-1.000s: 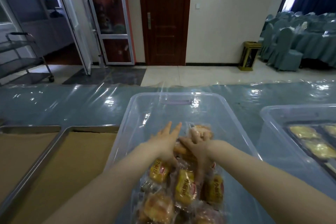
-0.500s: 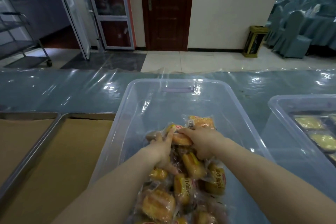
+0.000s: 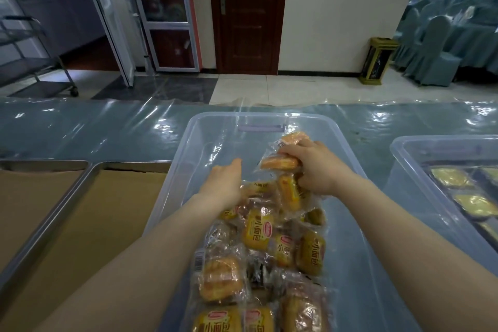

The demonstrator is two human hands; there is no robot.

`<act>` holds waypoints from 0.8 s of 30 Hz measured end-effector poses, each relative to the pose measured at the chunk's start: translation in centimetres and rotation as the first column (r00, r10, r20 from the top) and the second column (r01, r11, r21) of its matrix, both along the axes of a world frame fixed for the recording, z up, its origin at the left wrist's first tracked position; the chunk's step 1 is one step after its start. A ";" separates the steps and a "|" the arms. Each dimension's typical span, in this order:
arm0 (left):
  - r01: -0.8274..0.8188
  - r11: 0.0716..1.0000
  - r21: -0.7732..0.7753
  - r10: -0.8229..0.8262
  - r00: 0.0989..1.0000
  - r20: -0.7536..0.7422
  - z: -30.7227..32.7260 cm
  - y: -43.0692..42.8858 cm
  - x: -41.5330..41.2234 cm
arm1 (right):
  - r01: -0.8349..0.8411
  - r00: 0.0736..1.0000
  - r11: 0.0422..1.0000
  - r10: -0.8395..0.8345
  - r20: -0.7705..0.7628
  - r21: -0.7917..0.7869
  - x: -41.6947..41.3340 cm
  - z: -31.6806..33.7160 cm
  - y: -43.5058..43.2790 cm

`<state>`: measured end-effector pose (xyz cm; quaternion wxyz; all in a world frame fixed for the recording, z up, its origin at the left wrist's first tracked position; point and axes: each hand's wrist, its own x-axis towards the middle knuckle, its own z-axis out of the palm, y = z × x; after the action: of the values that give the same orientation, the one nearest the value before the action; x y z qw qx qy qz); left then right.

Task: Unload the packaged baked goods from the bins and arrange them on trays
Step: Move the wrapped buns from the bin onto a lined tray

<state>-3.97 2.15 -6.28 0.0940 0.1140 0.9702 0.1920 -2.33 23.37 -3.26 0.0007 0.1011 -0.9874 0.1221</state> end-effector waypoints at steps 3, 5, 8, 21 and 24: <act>0.040 0.990 -0.133 -0.045 0.998 -0.035 0.0 0.0 0.1 | 0.002 1.000 1.000 -0.001 0.031 -0.028 0.1 0.3 0.8; 0.077 0.973 -0.219 -0.097 0.992 -0.082 0.1 0.4 0.2 | 0.005 1.000 0.999 -0.004 0.021 -0.050 0.0 0.3 0.9; 0.075 0.959 -0.273 -0.120 0.981 -0.152 0.7 0.7 0.2 | 0.007 1.000 0.997 -0.007 0.006 -0.072 -0.1 0.2 1.1; 0.021 0.873 0.487 0.217 0.877 -0.428 8.9 -5.3 2.5 | -0.055 0.941 0.922 -0.081 -0.330 -0.384 3.5 6.5 -3.6; 0.029 0.787 0.616 0.317 0.838 -0.444 10.9 -9.1 4.4 | -0.137 0.918 0.909 -0.033 -0.395 -0.394 5.3 9.0 -7.9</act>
<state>0.43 -6.99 4.61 -0.2314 0.1083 0.8520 0.4570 2.93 15.48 5.78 0.2169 0.1479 -0.9153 0.3054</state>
